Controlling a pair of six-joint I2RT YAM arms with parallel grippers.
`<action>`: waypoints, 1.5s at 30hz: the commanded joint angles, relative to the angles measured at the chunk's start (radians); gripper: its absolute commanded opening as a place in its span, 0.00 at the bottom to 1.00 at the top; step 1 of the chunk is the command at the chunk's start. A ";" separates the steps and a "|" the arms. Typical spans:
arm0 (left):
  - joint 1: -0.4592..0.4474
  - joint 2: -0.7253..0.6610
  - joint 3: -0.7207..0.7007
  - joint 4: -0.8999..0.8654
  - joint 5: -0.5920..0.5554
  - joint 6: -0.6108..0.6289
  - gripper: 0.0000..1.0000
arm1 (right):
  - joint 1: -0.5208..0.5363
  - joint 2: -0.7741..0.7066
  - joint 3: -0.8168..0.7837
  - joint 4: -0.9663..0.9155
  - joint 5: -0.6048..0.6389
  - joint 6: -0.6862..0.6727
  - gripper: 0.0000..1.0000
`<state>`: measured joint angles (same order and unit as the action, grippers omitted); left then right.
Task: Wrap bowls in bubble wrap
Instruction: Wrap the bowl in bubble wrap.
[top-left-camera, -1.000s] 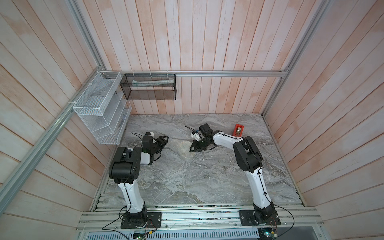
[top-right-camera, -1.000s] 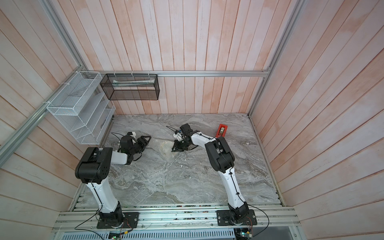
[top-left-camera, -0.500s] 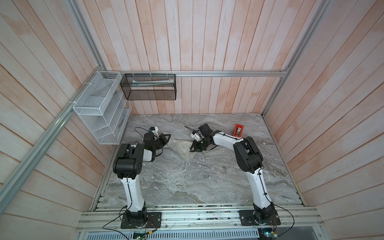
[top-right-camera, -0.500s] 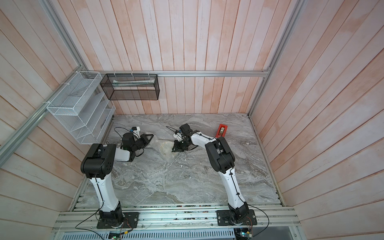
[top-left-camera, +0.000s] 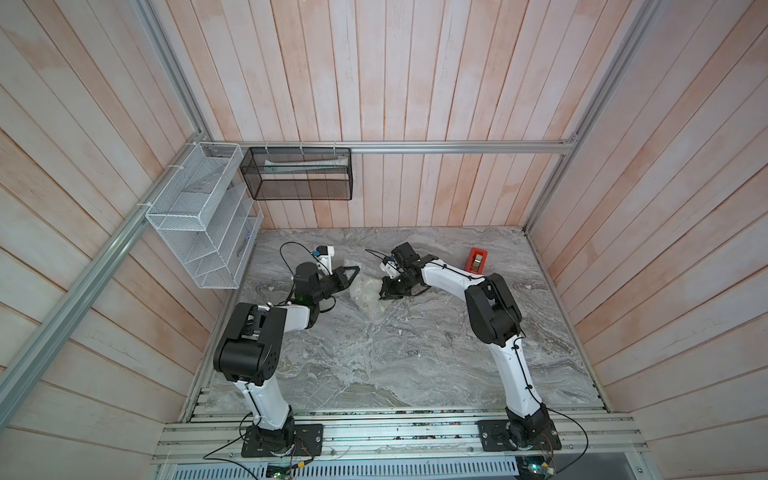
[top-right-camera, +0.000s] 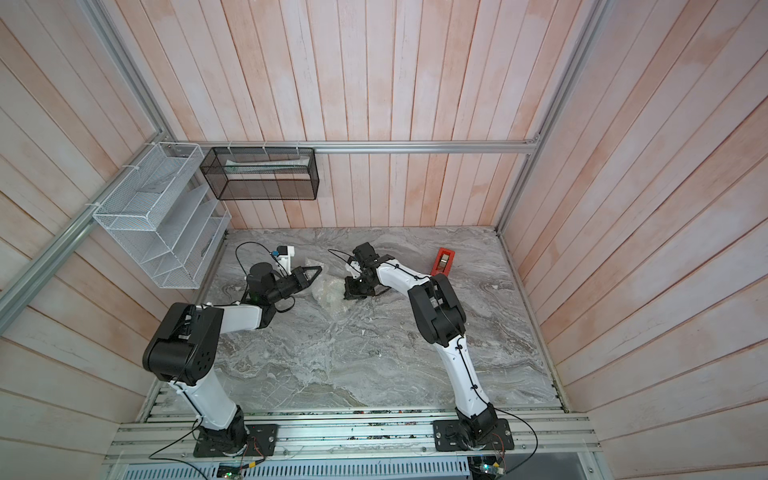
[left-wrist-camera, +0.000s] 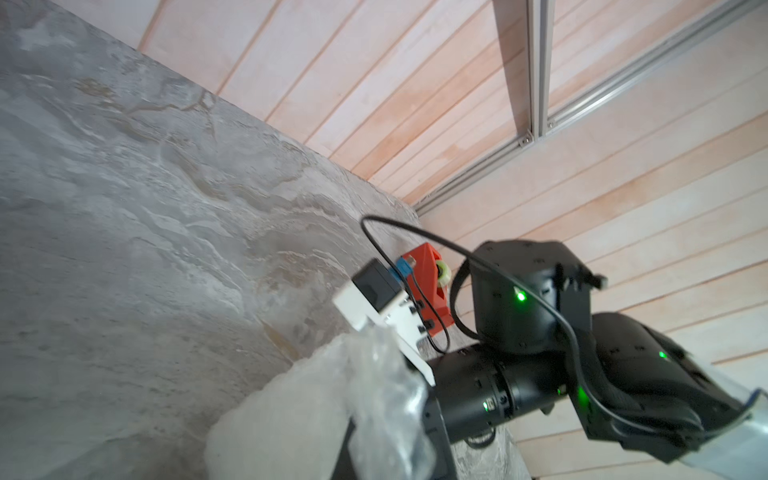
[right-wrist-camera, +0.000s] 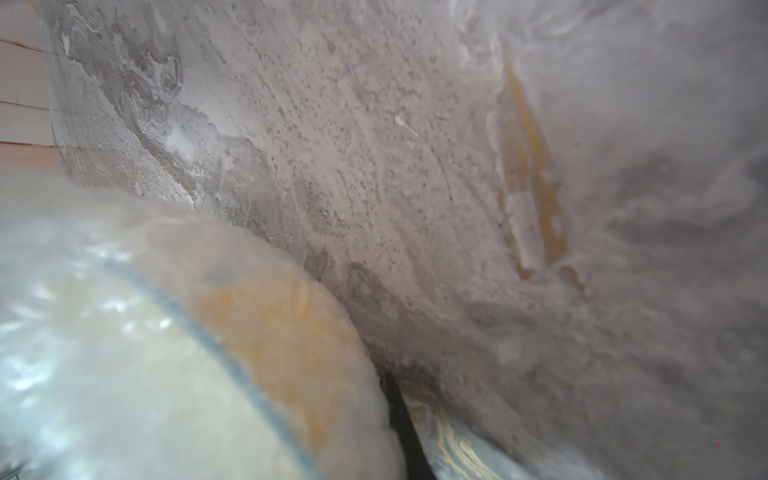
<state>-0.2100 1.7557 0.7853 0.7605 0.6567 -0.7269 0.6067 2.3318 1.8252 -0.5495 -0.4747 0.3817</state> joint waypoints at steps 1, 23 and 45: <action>-0.052 -0.061 -0.006 -0.045 0.056 0.099 0.00 | -0.002 0.065 0.034 -0.086 0.106 0.013 0.00; -0.201 0.158 -0.035 -0.118 -0.012 0.119 0.00 | -0.038 -0.029 -0.049 0.097 -0.083 0.134 0.09; -0.209 0.176 0.020 -0.279 -0.077 0.178 0.00 | -0.136 -0.279 -0.400 0.405 -0.208 0.316 0.47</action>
<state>-0.4099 1.8942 0.8036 0.6003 0.5755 -0.5697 0.4969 2.1113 1.4498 -0.2531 -0.6449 0.6456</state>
